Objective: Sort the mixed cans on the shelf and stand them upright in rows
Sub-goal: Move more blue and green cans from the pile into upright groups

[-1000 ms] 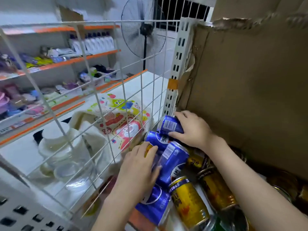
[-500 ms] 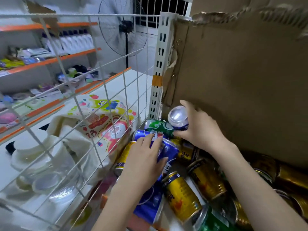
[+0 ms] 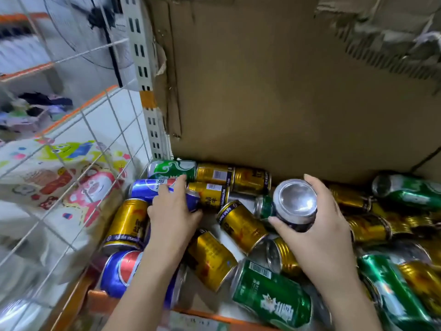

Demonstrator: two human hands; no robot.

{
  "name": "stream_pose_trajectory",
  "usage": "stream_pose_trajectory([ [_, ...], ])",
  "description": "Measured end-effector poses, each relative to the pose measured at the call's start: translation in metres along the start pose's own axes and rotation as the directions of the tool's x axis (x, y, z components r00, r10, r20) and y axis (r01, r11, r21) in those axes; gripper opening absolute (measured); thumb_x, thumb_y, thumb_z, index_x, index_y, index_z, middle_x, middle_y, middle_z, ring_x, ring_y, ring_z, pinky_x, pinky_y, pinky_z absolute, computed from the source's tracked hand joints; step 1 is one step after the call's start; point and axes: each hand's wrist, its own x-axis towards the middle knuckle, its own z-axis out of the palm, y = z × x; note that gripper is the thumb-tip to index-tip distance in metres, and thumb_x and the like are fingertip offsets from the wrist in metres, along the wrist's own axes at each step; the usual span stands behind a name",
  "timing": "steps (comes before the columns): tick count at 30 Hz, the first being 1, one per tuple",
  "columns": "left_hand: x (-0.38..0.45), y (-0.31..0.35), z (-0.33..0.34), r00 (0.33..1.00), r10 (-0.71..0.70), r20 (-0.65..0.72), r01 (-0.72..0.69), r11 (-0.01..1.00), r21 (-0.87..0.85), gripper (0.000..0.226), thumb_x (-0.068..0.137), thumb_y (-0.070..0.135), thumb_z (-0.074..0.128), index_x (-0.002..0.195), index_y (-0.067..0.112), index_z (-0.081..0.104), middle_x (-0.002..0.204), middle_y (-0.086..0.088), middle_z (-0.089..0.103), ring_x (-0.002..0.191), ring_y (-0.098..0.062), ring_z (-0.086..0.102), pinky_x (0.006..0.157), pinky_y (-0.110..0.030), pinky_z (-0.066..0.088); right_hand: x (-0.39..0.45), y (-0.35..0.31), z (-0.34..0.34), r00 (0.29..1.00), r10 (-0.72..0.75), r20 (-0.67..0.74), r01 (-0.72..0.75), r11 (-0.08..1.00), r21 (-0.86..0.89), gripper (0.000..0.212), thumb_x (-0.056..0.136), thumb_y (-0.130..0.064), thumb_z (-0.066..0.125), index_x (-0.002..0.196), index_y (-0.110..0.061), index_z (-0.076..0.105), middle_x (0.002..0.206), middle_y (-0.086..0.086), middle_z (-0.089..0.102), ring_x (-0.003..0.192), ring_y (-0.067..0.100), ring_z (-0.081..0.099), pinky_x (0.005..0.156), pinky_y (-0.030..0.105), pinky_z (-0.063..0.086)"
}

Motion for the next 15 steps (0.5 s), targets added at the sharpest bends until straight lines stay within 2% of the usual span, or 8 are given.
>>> stream_pose_trajectory([
  [3,-0.004,0.006,-0.005,0.984,0.086,-0.155,-0.109,0.983,-0.149,0.058,0.070,0.023,0.074,0.122,0.018,0.049,0.114,-0.013,0.047,0.099,-0.037,0.052,0.078,-0.040,0.044,-0.010,0.006,-0.004,1.000,0.020,0.001,-0.020,1.000,0.005,0.084,0.066,-0.026,0.083,0.136,-0.032,0.036,0.120,-0.022,0.038,0.101,-0.018,0.024,0.075,-0.011,0.023],
  [7,-0.014,0.032,-0.022,0.923,0.225,-0.313,-0.293,0.937,-0.190,0.051,0.066,0.009,0.078,0.112,0.013,0.056,0.112,-0.011,0.047,0.094,-0.031,0.054,0.075,-0.035,0.045,-0.014,0.011,-0.016,0.999,0.032,-0.016,-0.031,0.999,0.044,0.086,0.067,-0.030,0.082,0.136,-0.037,0.032,0.123,-0.024,0.037,0.107,-0.016,0.026,0.085,-0.001,0.023],
  [9,-0.026,0.050,-0.033,0.882,0.256,-0.396,-0.359,0.909,-0.211,0.049,0.066,0.006,0.078,0.111,0.013,0.057,0.110,-0.007,0.045,0.093,-0.025,0.052,0.075,-0.030,0.041,-0.019,0.016,-0.029,0.999,0.021,-0.048,-0.019,0.999,0.049,0.084,0.068,-0.030,0.081,0.136,-0.037,0.033,0.120,-0.025,0.038,0.104,-0.018,0.025,0.080,-0.008,0.022],
  [12,-0.051,0.085,-0.042,0.851,0.279,-0.445,-0.417,0.874,-0.250,0.053,0.066,0.007,0.080,0.114,0.013,0.058,0.115,-0.010,0.046,0.099,-0.022,0.049,0.081,-0.023,0.038,-0.028,0.029,-0.058,0.994,0.018,-0.110,-0.012,0.998,0.055,0.083,0.067,-0.029,0.081,0.136,-0.030,0.035,0.114,-0.030,0.036,0.101,-0.019,0.024,0.077,-0.014,0.017],
  [15,-0.086,0.129,-0.036,0.800,0.373,-0.471,-0.525,0.814,-0.247,0.053,0.063,0.007,0.081,0.112,0.009,0.060,0.114,-0.015,0.049,0.099,-0.015,0.045,0.083,-0.007,0.032,-0.041,0.054,-0.096,0.981,0.012,-0.193,-0.004,0.999,0.038,0.082,0.066,-0.028,0.082,0.136,-0.026,0.038,0.118,-0.019,0.040,0.106,-0.015,0.028,0.082,-0.012,0.017],
])
